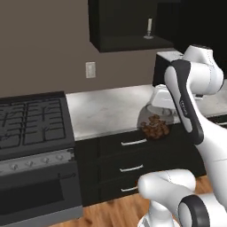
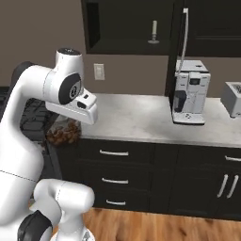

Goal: Pick the jar and candle from the dining table and place them in the open cabinet. Close the cabinet after placing the objects.

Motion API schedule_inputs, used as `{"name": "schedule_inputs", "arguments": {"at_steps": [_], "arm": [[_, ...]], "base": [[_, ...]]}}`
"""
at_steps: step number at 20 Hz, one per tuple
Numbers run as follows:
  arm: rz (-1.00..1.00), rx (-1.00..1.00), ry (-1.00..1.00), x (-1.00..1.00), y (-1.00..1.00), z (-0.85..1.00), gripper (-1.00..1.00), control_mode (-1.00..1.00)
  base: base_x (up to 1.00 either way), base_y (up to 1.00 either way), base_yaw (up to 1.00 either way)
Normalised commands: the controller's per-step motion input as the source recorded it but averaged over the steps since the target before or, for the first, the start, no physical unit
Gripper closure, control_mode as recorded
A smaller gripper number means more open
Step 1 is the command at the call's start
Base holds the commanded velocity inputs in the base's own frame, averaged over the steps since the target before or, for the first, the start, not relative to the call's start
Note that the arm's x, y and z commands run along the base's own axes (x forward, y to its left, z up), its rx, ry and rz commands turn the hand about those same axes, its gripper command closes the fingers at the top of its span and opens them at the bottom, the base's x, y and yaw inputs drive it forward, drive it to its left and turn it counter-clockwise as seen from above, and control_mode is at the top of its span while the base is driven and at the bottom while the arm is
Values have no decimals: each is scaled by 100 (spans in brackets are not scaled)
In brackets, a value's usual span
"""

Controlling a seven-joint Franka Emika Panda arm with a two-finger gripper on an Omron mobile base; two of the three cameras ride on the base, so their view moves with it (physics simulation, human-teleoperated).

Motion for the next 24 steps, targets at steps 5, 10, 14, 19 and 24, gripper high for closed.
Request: {"name": "schedule_inputs", "arguments": {"at_steps": [5,10,14,19,24], "arm": [[0,0,0,0,0,0,100,100],[0,0,0,0,0,0,100,100],[0,0,0,0,0,0,100,100],[0,0,0,0,0,0,100,100],[0,0,0,0,0,0,100,100]], "base": [[78,-21,3],[62,-28,0],[59,-32,0],[34,-32,-3],[27,-21,-11]]}}
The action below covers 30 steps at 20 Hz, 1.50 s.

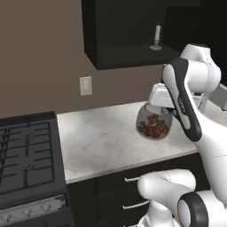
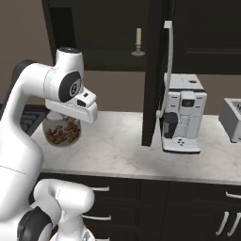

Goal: Pick the jar and candle from the dining table and place them in the open cabinet. Close the cabinet after placing the objects.

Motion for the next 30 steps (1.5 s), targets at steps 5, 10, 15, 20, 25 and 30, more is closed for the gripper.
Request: {"name": "schedule_inputs", "arguments": {"at_steps": [5,10,15,20,25,30], "arm": [[0,0,0,0,0,0,100,100],[0,0,0,0,0,0,100,100],[0,0,0,0,0,0,100,100],[0,0,0,0,0,0,100,100],[0,0,0,0,0,0,100,100],[0,0,0,0,0,0,100,-100]], "base": [[51,-3,-16],[11,0,-6],[0,0,0],[0,0,0],[0,0,0],[0,0,0]]}}
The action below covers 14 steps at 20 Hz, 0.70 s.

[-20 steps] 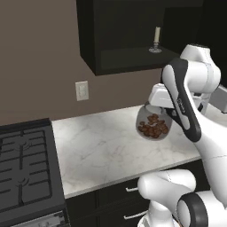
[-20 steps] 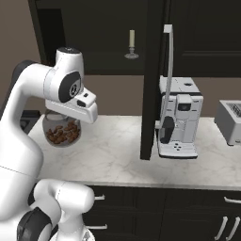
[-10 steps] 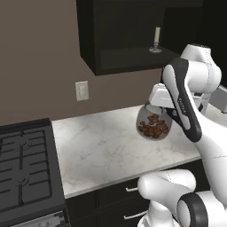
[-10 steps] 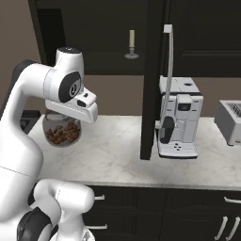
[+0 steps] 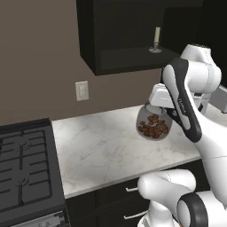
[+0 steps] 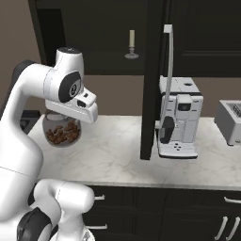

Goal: Pick the jar and candle from the dining table and place them in the open cabinet. Close the cabinet after placing the objects.

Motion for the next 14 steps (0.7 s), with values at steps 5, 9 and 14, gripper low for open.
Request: {"name": "schedule_inputs", "arguments": {"at_steps": [5,9,14], "arm": [[0,0,-5,-10,-1,0,100,-100],[0,1,-19,-41,-19,36,100,-100],[0,8,-28,-26,0,79,100,-100]], "base": [[0,0,0],[0,0,0],[0,0,0]]}}
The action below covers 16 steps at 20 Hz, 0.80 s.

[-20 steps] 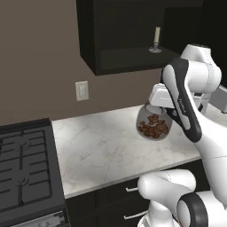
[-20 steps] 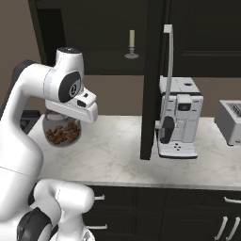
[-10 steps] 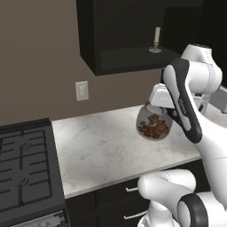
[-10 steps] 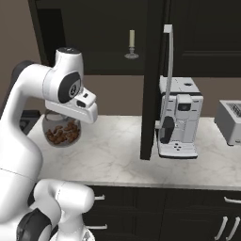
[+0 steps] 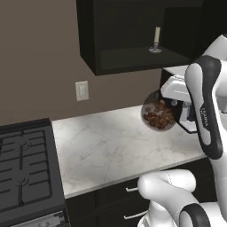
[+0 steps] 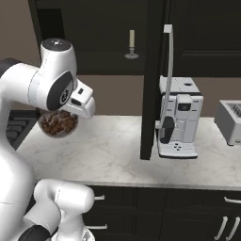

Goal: Pick the jar and candle from the dining table and place them in the open cabinet. Close the cabinet after placing the objects.

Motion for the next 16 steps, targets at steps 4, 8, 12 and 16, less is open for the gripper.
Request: {"name": "schedule_inputs", "arguments": {"at_steps": [4,8,12,16], "arm": [[0,10,-29,-9,0,72,100,-100],[-3,5,-25,7,0,34,100,-100],[-6,0,-15,23,0,19,100,-100],[-6,0,-4,40,18,2,100,-100]], "base": [[0,0,0],[0,0,0],[0,0,0],[0,0,0]]}}
